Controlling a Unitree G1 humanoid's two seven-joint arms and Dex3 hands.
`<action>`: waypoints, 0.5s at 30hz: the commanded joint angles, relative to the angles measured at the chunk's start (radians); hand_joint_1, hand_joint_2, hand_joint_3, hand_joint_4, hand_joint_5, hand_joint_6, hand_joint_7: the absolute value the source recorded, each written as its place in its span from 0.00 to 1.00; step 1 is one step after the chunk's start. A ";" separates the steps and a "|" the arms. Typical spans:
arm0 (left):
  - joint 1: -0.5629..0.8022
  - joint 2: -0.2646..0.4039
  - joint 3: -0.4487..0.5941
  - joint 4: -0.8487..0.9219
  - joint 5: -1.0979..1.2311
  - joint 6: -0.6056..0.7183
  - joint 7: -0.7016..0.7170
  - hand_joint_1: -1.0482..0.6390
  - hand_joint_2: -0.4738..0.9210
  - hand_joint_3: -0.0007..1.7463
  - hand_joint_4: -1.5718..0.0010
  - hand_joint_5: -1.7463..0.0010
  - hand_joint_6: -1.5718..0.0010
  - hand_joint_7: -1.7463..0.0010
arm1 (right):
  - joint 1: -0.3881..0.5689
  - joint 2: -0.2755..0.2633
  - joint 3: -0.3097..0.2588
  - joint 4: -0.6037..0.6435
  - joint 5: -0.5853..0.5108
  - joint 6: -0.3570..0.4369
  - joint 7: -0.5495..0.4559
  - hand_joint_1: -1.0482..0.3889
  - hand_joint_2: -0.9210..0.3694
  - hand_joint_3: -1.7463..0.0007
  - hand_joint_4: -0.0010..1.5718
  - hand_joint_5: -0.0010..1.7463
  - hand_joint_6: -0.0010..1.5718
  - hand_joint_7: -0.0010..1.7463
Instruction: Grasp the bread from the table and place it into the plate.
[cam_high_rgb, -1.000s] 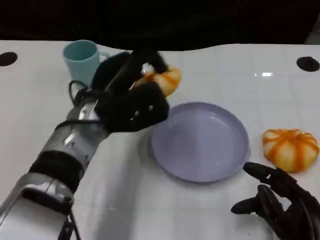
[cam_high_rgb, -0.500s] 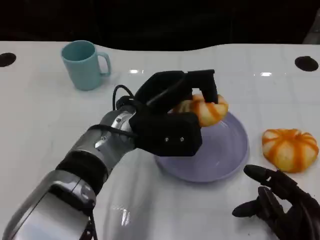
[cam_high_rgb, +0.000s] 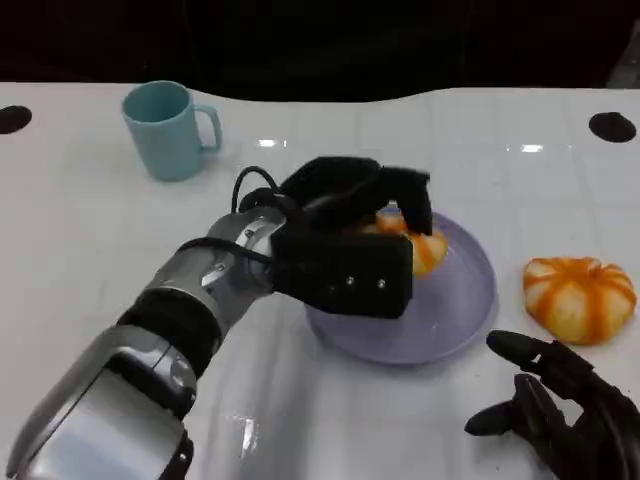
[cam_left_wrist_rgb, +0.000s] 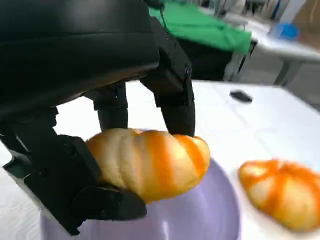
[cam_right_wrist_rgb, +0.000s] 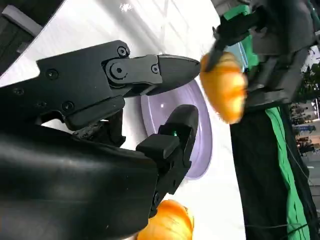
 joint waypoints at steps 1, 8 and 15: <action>-0.031 0.013 -0.003 0.005 0.004 0.001 -0.020 0.43 1.00 0.09 0.54 0.65 0.50 0.94 | 0.004 -0.007 -0.010 -0.009 0.015 -0.011 0.003 0.19 0.00 0.81 0.49 0.65 0.53 0.38; -0.048 0.029 -0.004 -0.010 -0.002 0.051 -0.157 0.24 1.00 0.22 0.84 0.85 0.78 1.00 | 0.005 -0.007 -0.011 -0.019 0.019 0.006 -0.002 0.19 0.00 0.82 0.50 0.65 0.53 0.38; -0.038 0.073 0.029 -0.062 -0.052 0.094 -0.327 0.08 1.00 0.39 0.91 0.90 0.85 0.99 | 0.005 -0.010 -0.010 -0.011 0.011 -0.014 0.005 0.20 0.00 0.81 0.49 0.64 0.53 0.38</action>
